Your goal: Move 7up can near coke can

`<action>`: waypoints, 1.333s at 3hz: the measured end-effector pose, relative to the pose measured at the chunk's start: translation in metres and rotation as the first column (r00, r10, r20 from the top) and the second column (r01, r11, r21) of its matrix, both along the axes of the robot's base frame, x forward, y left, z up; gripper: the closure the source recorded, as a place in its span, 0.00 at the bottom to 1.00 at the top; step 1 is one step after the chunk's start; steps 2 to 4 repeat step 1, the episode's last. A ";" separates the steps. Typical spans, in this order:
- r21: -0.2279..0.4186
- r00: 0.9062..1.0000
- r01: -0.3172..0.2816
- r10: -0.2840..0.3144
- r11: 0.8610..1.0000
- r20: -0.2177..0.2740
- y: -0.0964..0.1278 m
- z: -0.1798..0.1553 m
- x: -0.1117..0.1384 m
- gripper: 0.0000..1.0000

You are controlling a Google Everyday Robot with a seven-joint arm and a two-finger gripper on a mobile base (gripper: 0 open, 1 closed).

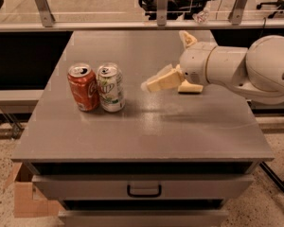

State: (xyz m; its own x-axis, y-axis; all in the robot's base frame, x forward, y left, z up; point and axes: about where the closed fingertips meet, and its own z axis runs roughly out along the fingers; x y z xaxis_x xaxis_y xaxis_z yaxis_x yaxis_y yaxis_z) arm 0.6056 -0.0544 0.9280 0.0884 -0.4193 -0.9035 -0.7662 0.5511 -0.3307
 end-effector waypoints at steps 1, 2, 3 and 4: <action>0.000 1.000 0.000 0.000 1.000 0.000 0.000 0.000 0.000 0.00; 0.000 1.000 0.000 0.000 1.000 0.000 0.000 0.000 0.000 0.00; 0.000 1.000 0.000 0.000 1.000 0.000 0.000 0.000 0.000 0.00; 0.000 1.000 0.000 0.000 1.000 0.000 0.000 0.000 0.000 0.00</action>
Offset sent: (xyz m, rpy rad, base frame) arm 0.0000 0.0000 0.0000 0.0000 0.0000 0.0000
